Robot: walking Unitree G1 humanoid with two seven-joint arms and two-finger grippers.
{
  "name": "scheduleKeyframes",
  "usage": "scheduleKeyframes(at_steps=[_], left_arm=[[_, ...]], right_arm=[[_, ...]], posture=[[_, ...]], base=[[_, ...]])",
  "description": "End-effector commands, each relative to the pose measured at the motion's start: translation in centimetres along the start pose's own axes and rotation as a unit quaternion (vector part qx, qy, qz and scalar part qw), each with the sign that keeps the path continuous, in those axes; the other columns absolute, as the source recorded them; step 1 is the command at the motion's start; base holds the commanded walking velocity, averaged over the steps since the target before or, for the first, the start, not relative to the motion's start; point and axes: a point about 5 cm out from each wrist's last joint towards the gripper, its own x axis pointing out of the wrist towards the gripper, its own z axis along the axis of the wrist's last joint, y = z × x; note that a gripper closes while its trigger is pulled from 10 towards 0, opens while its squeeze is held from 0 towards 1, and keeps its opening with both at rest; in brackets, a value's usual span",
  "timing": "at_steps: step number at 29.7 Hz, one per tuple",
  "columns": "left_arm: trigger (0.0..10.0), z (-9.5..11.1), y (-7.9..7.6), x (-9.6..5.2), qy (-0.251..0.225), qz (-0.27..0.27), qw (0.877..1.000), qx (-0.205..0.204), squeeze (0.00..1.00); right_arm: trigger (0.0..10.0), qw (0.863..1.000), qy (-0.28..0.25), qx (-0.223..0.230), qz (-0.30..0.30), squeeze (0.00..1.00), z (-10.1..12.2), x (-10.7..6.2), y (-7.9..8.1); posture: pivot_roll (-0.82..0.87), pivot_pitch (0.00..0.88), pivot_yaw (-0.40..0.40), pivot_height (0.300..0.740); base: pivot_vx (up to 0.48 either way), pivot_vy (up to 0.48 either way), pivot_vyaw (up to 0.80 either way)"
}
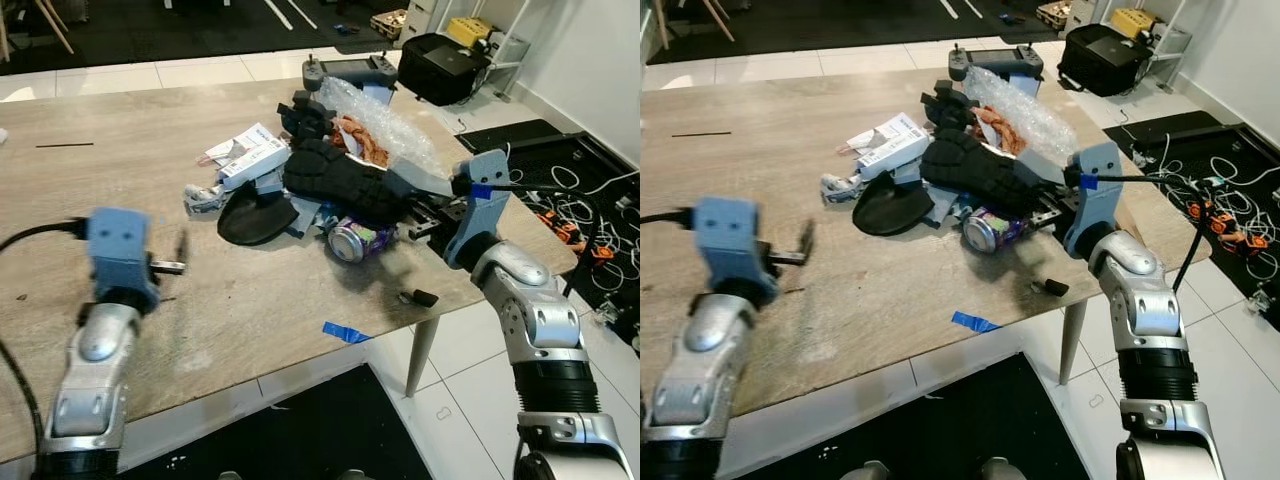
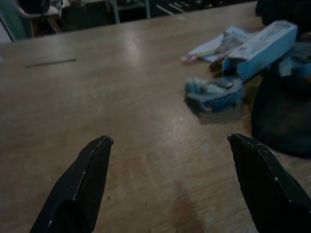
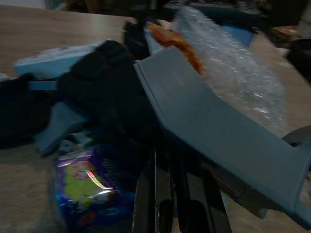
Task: Picking trash to rubbish bin
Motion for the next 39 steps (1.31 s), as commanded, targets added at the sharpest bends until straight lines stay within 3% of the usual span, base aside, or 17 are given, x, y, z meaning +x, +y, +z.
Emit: scheduleKeyframes(at_steps=[1,4,6,8,11,21,26,30,32,39], left_arm=[[10.0,-0.7,0.3,0.0,0.014,0.016,1.0,-0.01,0.0],[10.0,-0.7,0.2,0.1,0.01,0.021,1.0,-0.01,0.0],[10.0,-0.7,0.0,0.0,0.009,0.021,1.0,-0.022,0.0],[10.0,-0.5,-0.6,-0.2,-0.003,0.003,1.0,-0.03,0.0],[10.0,-0.4,-0.9,-0.3,-0.008,-0.006,0.999,-0.033,0.0],[10.0,-0.1,-1.9,-0.7,-0.024,-0.033,0.998,-0.049,0.0],[10.0,0.4,-2.9,-1.6,-0.041,-0.093,0.994,-0.04,0.0],[10.0,0.5,-2.9,-2.1,-0.045,-0.102,0.993,-0.045,0.0],[10.0,0.2,-2.6,-2.9,-0.043,-0.099,0.993,-0.047,0.0],[10.0,-0.1,-2.3,-3.1,-0.041,-0.104,0.993,-0.048,0.0]], right_arm=[[10.0,0.998,-0.006,-0.02,-0.06,0.0,-0.7,-0.4,-0.7],[10.0,0.995,-0.02,-0.031,-0.098,0.0,-0.5,-0.4,-1.1],[10.0,0.988,-0.036,-0.066,-0.134,0.0,-0.1,-0.5,-1.3],[10.0,0.986,-0.049,-0.062,-0.144,0.0,-0.4,-0.8,-1.0],[10.0,0.986,-0.051,-0.065,-0.142,0.0,-0.7,-1.0,-0.7],[10.0,0.989,-0.043,0.01,-0.14,0.0,-2.9,-2.8,0.8],[10.0,0.989,-0.03,-0.011,-0.145,0.0,-3.2,-3.5,0.8],[10.0,0.989,-0.029,-0.012,-0.147,0.0,-3.3,-4.1,0.7],[10.0,0.987,-0.033,-0.024,-0.155,0.0,-3.5,-5.1,0.4],[10.0,0.985,-0.019,-0.026,-0.169,0.0,-4.4,-5.8,0.1]], posture=[[0.02,0.131,-0.076,0.74],[0.02,0.127,-0.078,0.74],[0.02,0.121,-0.078,0.74],[0.02,0.118,-0.087,0.74],[0.01,0.112,-0.089,0.74],[-0.01,0.108,-0.084,0.74],[-0.01,0.1,-0.084,0.74],[-0.01,0.097,-0.084,0.74],[-0.01,0.086,-0.081,0.74],[-0.02,0.067,-0.068,0.74]], base=[[0.0,0.0,0.0],[0.0,0.0,0.0],[0.0,0.0,0.0],[0.0,0.0,0.0],[0.0,0.0,0.0],[0.0,0.0,0.0],[0.0,0.0,0.0],[0.0,0.0,0.0],[0.0,0.0,0.0],[0.0,0.0,0.0]])
